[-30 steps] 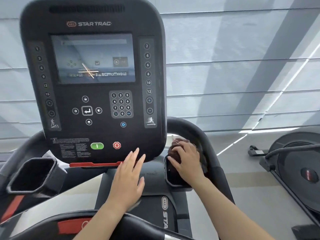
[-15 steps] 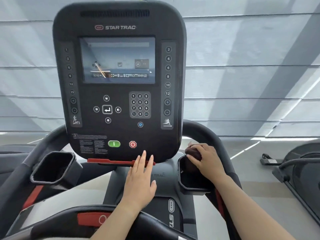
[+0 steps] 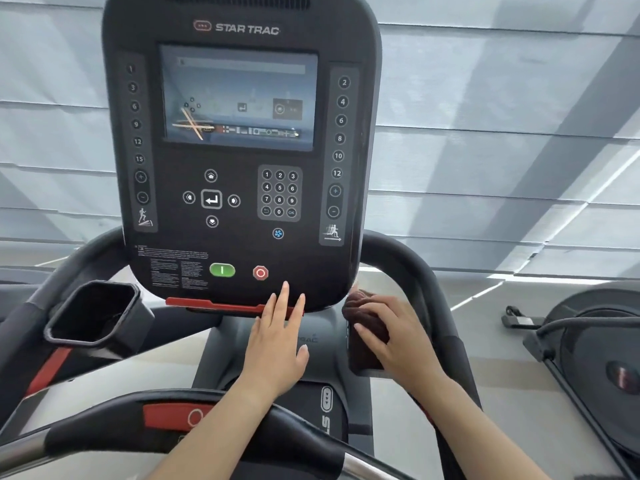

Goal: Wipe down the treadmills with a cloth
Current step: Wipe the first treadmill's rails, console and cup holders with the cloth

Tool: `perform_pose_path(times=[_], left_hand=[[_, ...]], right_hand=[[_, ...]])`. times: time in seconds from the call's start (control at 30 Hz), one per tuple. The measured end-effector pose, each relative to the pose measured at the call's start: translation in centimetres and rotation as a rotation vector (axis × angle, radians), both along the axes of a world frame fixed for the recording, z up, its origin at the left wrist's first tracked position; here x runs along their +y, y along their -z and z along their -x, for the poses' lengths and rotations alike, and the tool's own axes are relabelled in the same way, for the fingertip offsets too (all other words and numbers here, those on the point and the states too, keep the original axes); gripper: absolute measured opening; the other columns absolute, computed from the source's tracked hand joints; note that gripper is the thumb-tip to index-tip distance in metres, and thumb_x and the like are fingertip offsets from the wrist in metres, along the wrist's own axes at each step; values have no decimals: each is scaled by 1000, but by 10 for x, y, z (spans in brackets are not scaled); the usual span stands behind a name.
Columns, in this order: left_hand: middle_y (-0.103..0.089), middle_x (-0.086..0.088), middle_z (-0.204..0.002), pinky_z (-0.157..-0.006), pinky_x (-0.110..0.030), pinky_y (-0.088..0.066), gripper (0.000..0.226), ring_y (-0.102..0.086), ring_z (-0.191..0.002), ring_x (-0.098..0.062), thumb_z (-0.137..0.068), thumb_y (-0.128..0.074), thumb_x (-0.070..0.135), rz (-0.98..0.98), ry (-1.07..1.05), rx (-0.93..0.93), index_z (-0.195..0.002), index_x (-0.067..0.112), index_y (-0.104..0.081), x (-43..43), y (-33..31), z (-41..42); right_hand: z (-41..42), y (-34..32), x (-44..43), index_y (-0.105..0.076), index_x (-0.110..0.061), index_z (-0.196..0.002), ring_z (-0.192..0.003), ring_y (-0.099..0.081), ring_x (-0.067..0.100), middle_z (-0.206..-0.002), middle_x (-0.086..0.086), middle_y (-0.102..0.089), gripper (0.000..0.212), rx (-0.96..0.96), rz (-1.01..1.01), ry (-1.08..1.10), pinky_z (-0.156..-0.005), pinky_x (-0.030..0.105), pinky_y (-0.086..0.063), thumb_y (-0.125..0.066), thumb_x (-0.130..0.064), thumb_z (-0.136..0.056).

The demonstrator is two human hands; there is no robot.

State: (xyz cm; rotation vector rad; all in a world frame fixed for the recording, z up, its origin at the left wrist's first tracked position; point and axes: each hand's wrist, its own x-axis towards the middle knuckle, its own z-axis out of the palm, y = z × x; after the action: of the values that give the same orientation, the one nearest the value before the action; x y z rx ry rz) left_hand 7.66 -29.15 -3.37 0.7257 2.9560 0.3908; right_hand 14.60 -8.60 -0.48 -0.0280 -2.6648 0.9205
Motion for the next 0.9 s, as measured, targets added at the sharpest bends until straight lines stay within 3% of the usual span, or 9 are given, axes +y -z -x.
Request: perform_pose_path(times=[0.27,0.53,0.7,0.9], left_hand=[[26,1,-154,-114,-36,-16,79,9,-144,-21,-87,-51,32,-57,18,4,-147,28,0,-1,2,2],[35,4,-148,-114,-37,-17,80,12,-144,-21,-87,-51,32,-53,31,-3,-147,30,2,-2,1,3],[30,0,-153,-114,-37,-19,79,11,-144,-22,-87,-50,31,-37,29,-6,-147,29,2,-2,-1,1],[29,0,-153,-113,-37,-21,79,12,-144,-21,-87,-49,31,-23,33,-7,-147,29,2,-1,-1,2]], right_hand=[[24,21,-50,-44,-22,-134,-128,-36,27,-143,3,-38,63,-276,-113,211,-103,37,-36,-58,-53,-81],[-4,36,-42,-55,-25,-122,-103,-51,30,-134,1,-48,52,-205,-152,119,-87,33,-46,-68,-43,-75],[22,26,-45,-55,-25,-121,-105,-52,28,-136,3,-45,49,-247,-43,205,-90,31,-44,-66,-41,-76],[-20,27,-24,-61,-30,-109,-97,-55,23,-122,-6,-56,40,-137,-86,3,-87,29,-45,-68,-39,-71]])
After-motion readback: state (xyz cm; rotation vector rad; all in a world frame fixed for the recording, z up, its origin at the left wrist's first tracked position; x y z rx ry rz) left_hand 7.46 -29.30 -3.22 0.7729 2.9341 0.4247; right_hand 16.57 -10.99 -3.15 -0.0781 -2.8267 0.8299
